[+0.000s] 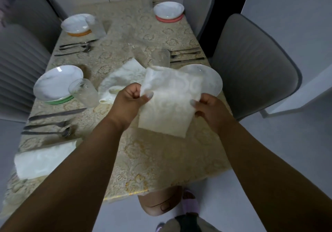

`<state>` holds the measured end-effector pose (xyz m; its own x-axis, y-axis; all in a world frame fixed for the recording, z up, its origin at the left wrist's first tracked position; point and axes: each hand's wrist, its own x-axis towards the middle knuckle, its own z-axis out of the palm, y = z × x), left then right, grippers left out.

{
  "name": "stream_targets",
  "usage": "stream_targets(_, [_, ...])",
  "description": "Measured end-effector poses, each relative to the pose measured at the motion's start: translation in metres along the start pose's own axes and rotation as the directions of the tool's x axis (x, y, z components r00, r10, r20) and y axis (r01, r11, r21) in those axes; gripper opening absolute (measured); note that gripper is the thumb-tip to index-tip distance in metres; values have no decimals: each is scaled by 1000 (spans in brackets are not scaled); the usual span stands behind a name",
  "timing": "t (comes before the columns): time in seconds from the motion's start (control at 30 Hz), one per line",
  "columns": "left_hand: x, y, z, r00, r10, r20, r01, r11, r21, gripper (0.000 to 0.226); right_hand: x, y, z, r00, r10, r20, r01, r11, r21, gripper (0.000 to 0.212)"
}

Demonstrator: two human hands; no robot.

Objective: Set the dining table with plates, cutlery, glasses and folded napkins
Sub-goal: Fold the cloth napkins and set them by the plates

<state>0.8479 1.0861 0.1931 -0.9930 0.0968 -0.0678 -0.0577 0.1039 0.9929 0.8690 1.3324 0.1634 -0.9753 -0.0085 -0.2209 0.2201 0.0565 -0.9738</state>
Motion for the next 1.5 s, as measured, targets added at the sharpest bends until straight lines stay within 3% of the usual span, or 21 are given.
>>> stream_targets(0.1, [0, 3, -22, 996, 78, -38, -78, 997, 12, 31, 6, -25, 11, 984, -170, -53, 163, 979, -119, 30])
stream_targets(0.2, [-12, -16, -37, 999, 31, -39, -26, 993, 114, 33, 5, -24, 20, 977, -212, -19, 200, 945, -258, 19])
stream_targets(0.3, [-39, -45, -35, 995, -91, -40, 99, 961, 258, 29, -5, 4, 22, 988, -123, 89, 145, 941, -305, 10])
stream_targets(0.37, [-64, -56, -25, 986, -165, -16, 162, 938, 306, 16, -13, 30, 21, 993, -23, 114, 61, 937, -344, 25])
stream_targets(0.5, [-88, -87, -15, 978, -208, -8, 197, 913, 356, 24, -26, 66, 18, 985, 122, 126, -42, 862, -505, 33])
stream_targets(0.6, [-98, -101, -12, 970, -241, -21, 229, 887, 401, 26, -34, 75, 19, 984, 134, 118, -36, 798, -602, 29])
stream_targets(0.77, [-109, -112, -7, 964, -255, -74, 262, 866, 426, 12, -43, 86, 21, 989, 100, 112, -1, 751, -660, 38])
stream_targets(1.03, [-109, -123, 2, 937, -276, -214, 346, 820, 456, 42, -47, 93, 30, 996, 94, -2, -69, 723, -687, 31])
stream_targets(1.2, [-107, -123, 8, 925, -281, -255, 373, 793, 481, 46, -47, 93, 36, 993, 107, -49, -108, 668, -736, 45])
stream_targets(1.5, [-116, -128, 12, 925, -253, -283, 378, 672, 637, 47, -50, 95, 36, 986, 148, -72, -152, 656, -739, 45])
